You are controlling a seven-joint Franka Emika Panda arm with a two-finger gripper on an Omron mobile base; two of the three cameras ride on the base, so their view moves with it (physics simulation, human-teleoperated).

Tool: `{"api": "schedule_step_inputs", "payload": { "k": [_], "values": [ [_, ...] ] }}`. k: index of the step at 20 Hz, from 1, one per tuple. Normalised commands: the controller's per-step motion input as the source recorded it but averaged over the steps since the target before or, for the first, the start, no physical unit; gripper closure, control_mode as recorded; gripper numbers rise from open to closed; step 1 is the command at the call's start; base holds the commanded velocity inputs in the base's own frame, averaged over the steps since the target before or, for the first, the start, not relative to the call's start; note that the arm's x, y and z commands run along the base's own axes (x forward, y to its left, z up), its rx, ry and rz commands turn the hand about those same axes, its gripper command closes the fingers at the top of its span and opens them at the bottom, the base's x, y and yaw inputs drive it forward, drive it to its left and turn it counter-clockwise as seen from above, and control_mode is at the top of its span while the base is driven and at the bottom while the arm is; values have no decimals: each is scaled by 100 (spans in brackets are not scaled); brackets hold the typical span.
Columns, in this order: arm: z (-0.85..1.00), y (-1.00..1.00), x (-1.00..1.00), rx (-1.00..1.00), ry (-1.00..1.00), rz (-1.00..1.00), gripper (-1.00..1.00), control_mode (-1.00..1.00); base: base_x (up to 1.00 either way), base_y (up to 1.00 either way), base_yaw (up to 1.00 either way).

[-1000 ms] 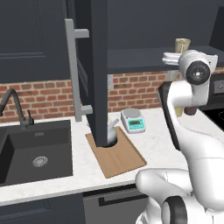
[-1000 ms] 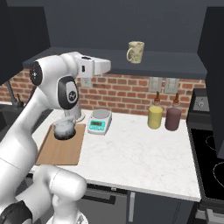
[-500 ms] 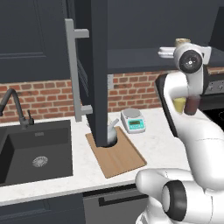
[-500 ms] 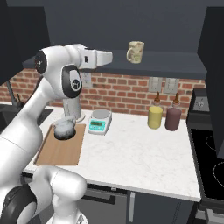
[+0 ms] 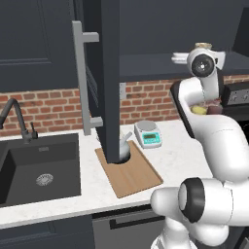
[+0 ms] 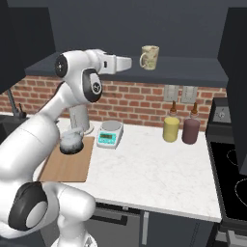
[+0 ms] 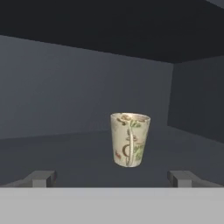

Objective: Pick the kettle from the counter and place it on the tray. Then pick the mug from the cabinet and place it on the tray. Then close the cabinet doors.

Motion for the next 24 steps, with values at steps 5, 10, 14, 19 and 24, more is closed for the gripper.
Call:
{"api": "schedule_step_inputs", "payload": {
  "k": [5,10,14,19,24],
  "values": [
    [-26,-35,46,0,0,0,-100,-100,0,0,0],
    [-22,-46,36,0,0,0,-100,-100,0,0,0],
    [-11,-37,29,0,0,0,-100,-100,0,0,0],
    [-2,-14,13,0,0,0,-100,-100,0,0,0],
    [15,0,0,0,-7,-1,-100,-100,0,0,0]
  ]
}}
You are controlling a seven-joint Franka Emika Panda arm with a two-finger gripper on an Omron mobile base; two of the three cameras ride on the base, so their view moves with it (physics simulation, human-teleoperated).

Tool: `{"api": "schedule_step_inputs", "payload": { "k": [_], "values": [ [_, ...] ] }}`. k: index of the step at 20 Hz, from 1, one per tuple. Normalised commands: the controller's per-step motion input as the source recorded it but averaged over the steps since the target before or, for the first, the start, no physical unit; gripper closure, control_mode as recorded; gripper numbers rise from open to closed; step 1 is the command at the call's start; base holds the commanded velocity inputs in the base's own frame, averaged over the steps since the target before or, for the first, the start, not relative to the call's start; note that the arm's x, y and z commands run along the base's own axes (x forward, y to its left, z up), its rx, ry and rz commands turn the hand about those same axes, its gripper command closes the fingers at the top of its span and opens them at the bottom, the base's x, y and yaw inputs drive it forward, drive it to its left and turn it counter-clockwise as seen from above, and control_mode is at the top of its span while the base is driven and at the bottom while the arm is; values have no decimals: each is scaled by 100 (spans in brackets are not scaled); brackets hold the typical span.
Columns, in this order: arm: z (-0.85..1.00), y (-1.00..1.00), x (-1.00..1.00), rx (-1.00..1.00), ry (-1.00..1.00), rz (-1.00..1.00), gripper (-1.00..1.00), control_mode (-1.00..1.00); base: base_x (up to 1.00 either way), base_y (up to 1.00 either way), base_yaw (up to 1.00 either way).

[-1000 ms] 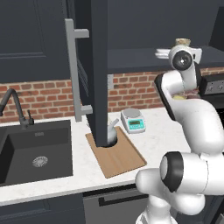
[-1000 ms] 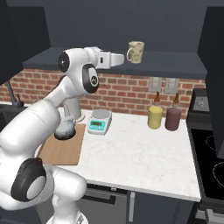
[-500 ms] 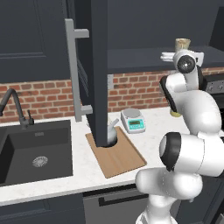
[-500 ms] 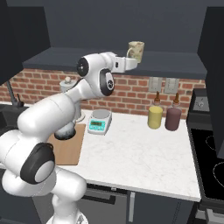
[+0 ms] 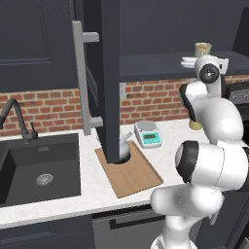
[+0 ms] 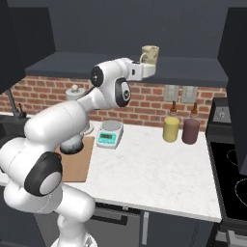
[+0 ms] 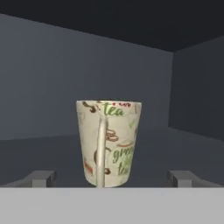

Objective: Pick the kettle from the counter and place it on the tray. Then pick the mug from the cabinet and place it on the tray. Then close the cabinet doors.

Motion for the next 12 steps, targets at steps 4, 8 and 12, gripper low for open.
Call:
{"api": "schedule_step_inputs", "payload": {
  "k": [4,8,12],
  "values": [
    [37,0,1,0,-2,-5,-100,-100,0,0,0],
    [29,1,13,0,0,-3,-100,-100,0,0,0],
    [5,14,15,0,0,-1,-100,-100,0,0,0]
  ]
}}
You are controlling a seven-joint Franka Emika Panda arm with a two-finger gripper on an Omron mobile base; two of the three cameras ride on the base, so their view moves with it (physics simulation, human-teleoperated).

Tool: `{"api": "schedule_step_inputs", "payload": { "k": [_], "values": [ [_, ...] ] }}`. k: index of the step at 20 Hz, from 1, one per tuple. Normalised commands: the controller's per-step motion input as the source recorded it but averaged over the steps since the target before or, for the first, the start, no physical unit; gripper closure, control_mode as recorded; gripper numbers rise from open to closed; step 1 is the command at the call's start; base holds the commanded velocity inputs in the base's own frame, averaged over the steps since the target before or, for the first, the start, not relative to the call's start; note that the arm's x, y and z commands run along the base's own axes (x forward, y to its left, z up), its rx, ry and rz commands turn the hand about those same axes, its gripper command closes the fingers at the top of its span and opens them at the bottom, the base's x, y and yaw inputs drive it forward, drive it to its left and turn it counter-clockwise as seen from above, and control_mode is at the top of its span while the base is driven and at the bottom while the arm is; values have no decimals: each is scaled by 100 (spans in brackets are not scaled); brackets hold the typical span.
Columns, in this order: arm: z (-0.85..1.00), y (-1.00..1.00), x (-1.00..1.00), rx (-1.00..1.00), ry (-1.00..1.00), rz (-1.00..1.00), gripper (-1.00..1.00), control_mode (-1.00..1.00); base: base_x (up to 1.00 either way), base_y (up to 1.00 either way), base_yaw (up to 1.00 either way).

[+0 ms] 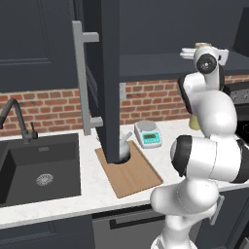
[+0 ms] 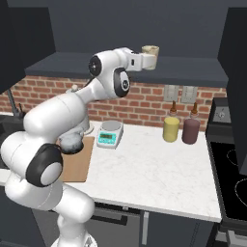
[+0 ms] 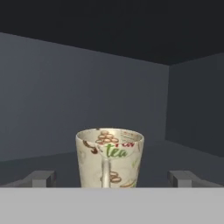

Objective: Pick the kettle from the counter and place it on the tray. Then pick the mug from the cabinet and place it on the tray. Then close the cabinet doors.

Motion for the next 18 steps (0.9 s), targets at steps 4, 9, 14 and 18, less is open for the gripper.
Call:
{"api": "schedule_step_inputs", "payload": {
  "k": [4,9,14,18],
  "values": [
    [0,22,1,0,0,0,-100,-100,0,0,0],
    [0,4,2,0,0,0,-100,-100,0,0,0],
    [0,0,8,0,0,0,-100,-100,0,0,0],
    [0,-13,17,0,0,0,-100,-100,0,0,0]
  ]
}}
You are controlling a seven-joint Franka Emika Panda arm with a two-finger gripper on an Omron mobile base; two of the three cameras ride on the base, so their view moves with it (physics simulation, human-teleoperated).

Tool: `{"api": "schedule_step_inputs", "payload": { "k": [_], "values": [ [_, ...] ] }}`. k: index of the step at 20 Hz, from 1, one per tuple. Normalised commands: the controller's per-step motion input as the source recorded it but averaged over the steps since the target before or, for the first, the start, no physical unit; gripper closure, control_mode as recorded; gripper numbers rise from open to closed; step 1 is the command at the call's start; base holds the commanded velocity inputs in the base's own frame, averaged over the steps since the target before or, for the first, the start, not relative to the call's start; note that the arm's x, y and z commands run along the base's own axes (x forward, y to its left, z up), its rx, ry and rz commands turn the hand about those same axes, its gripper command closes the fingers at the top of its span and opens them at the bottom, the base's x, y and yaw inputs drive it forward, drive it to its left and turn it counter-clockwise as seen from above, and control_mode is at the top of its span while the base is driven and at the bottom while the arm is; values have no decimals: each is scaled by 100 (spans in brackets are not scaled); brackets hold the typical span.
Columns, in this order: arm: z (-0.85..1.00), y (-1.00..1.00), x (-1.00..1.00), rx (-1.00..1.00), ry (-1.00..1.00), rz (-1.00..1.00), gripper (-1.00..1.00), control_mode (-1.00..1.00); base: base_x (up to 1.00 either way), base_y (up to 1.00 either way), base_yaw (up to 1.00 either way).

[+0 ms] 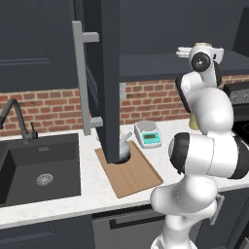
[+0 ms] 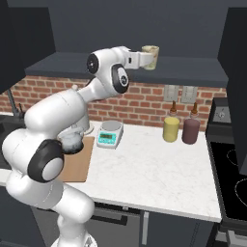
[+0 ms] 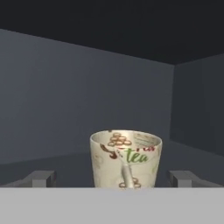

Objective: Pick the kettle from the counter and place it on the tray. Then pick the mug from the cabinet and place it on the tray. Then close the cabinet doors.

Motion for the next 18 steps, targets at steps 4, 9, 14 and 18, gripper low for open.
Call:
{"api": "schedule_step_inputs", "payload": {
  "k": [4,9,14,18],
  "values": [
    [0,-10,15,0,0,0,-100,-100,0,0,0],
    [-1,-14,4,0,0,0,-100,-100,0,0,0],
    [-2,-12,0,0,0,0,-100,-100,0,0,0],
    [0,-8,0,0,-1,0,-100,-100,0,0,0]
  ]
}}
